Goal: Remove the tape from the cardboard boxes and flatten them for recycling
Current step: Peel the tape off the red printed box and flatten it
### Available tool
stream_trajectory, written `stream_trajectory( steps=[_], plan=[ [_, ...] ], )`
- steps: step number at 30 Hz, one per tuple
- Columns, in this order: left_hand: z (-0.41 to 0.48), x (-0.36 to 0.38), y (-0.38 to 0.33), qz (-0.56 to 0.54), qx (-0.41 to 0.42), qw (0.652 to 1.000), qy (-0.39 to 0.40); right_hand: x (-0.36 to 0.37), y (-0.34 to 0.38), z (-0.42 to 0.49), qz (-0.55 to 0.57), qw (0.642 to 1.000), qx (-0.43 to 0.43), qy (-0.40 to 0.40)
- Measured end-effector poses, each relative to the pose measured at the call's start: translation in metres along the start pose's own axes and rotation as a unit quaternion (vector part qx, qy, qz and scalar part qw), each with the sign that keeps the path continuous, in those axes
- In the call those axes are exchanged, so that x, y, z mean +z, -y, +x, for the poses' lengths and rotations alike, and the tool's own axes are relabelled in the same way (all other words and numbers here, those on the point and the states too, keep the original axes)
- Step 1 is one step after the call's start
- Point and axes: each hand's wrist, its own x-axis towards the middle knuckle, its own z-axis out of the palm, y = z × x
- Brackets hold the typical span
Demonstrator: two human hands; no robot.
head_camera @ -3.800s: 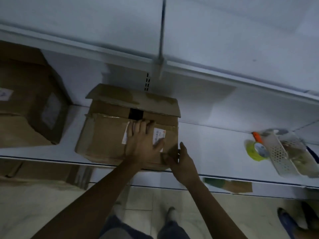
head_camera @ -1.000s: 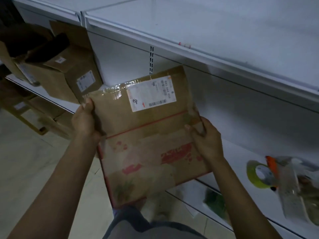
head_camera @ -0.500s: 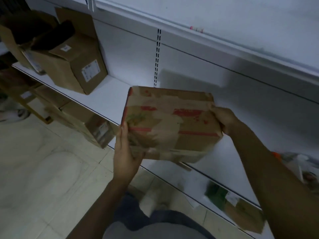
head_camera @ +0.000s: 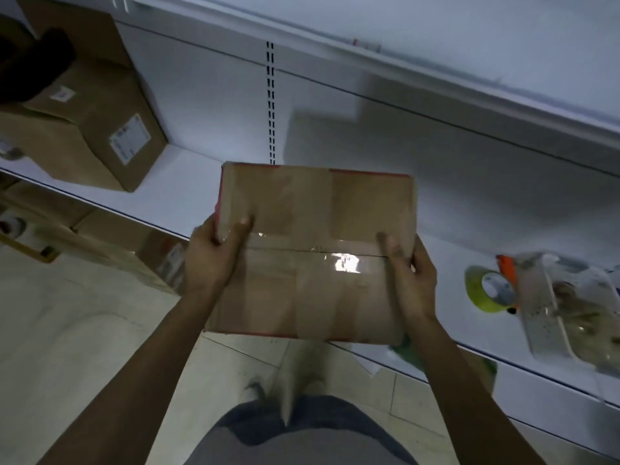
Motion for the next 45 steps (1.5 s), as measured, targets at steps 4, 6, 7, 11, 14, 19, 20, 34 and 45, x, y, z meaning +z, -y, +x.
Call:
stream_trajectory(
  steps=[4,6,7,11,14,19,20,34,45],
  plan=[
    [0.01,-0.003,0.024,-0.046,-0.069,0.991,0.107,0.022,-0.013,-0.009,-0.032,0.999,0.029,0.016],
    [0.012,-0.007,0.033,-0.068,-0.055,0.986,0.145,0.026,-0.017,-0.009,-0.039,0.999,0.03,-0.009],
    [0.013,-0.01,0.036,-0.077,-0.049,0.981,0.169,0.026,-0.019,-0.008,-0.045,0.998,0.031,-0.02],
    [0.011,-0.011,0.039,-0.094,-0.037,0.97,0.221,0.035,-0.02,-0.007,-0.071,0.993,0.029,-0.088],
    [0.004,-0.009,0.026,-0.095,-0.031,0.974,0.205,0.056,-0.018,-0.015,-0.108,0.982,0.028,-0.155],
    [0.002,-0.048,-0.01,-0.154,0.031,0.975,0.157,0.05,-0.013,-0.009,-0.009,0.973,0.073,-0.217],
    [0.001,-0.057,-0.02,-0.161,0.076,0.974,0.138,0.051,-0.013,-0.008,0.012,0.975,0.081,-0.205],
    [-0.04,-0.013,-0.047,0.05,0.232,0.97,0.045,0.112,0.052,-0.048,0.167,0.983,0.006,0.079],
    [-0.066,-0.017,-0.024,0.034,0.242,0.967,-0.068,0.105,0.015,-0.088,0.125,0.986,-0.098,0.052]
  ],
)
